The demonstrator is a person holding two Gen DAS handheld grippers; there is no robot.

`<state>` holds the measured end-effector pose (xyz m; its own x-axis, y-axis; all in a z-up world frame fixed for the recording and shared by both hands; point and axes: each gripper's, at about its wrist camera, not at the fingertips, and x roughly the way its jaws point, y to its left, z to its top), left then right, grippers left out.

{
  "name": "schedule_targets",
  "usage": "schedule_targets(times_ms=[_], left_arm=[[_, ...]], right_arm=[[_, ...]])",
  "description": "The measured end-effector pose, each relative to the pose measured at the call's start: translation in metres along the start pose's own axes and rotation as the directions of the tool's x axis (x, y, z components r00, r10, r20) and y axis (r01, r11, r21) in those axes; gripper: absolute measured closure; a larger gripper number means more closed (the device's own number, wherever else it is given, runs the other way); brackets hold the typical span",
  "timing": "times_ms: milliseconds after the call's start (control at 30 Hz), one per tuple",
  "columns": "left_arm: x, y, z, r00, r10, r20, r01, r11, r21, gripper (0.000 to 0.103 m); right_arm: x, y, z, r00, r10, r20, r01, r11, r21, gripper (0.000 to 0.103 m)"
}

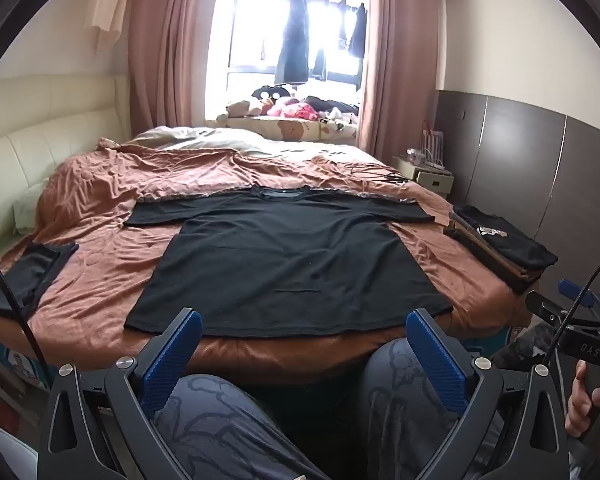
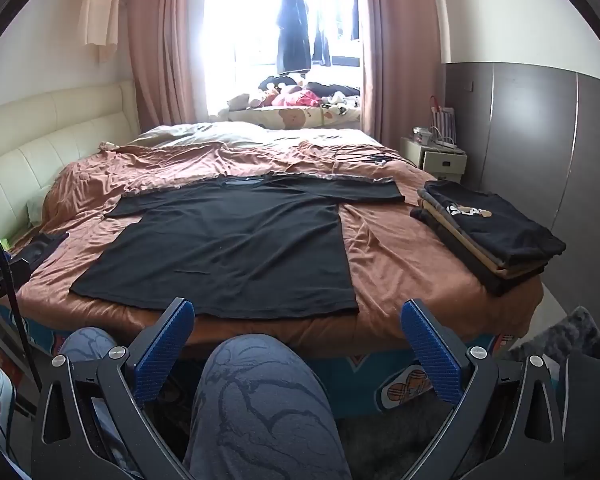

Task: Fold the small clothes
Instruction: 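Move both tools toward the black t-shirt lying flat on the bed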

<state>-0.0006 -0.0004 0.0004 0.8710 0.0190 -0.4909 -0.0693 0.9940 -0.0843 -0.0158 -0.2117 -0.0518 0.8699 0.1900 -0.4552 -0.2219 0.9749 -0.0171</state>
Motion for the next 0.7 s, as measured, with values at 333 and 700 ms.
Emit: schedule_targets(times_ms=[333, 700], left_arm=[[-0.005, -0.003, -0.002, 1.0, -0.024, 0.005, 0.024, 1.0, 0.0, 0.0], [-0.013, 0.001, 0.001, 0.999, -0.044, 0.026, 0.044, 0.999, -0.012, 0.0]], right_arm=[[-0.001, 0.002, 0.002, 1.0, -0.004, 0.001, 0.004, 1.0, 0.0, 0.0], [-0.007, -0.002, 0.002, 1.0, 0.001, 0.009, -0.001, 1.0, 0.004, 0.0]])
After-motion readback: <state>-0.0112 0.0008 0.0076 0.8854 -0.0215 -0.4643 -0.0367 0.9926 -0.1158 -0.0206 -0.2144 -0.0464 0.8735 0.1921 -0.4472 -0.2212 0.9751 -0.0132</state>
